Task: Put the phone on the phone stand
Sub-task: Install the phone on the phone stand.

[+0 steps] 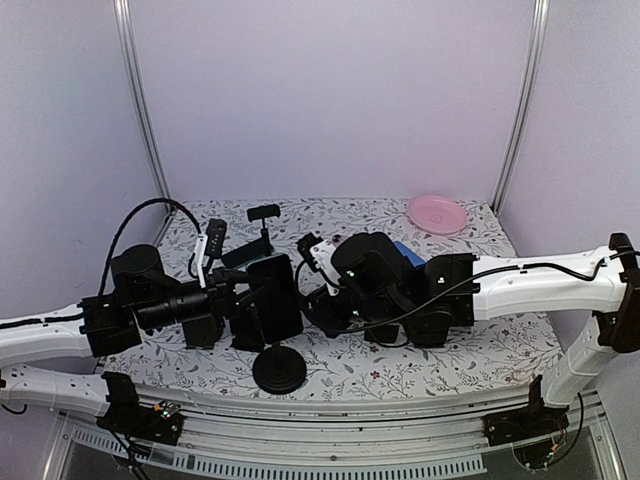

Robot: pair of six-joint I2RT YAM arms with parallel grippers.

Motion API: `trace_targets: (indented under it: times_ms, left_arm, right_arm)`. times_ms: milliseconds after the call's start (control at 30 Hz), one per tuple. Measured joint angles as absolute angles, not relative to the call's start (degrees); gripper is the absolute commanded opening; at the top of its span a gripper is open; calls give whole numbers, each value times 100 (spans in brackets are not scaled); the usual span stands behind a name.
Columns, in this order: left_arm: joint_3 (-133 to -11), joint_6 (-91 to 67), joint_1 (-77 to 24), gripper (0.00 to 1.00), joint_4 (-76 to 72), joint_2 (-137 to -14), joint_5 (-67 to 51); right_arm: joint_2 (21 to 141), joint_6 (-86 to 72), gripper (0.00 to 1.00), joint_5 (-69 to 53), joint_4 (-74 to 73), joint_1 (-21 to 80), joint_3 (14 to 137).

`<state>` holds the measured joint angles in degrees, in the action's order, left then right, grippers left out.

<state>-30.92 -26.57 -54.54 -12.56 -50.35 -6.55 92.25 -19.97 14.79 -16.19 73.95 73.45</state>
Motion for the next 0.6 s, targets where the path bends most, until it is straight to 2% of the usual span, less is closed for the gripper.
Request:
trace_targets:
  times_ms: [333, 500, 600]
  left_arm:
    - [-2923, -2655, -5535, 0, -1199, -4757, -556]
    - [-2753, -2657, -5581, 0, -1299, -4571, -489]
    - [-2714, -2659, -5610, 0, -1380, -4565, -447]
  right_arm:
    - [9220, -2012, 39, 1120, -1474, 7343, 7271]
    - [9198, -2058, 39, 1013, -1306, 7343, 7183]
    - [9144, -2084, 35, 1009, -1151, 7343, 7072]
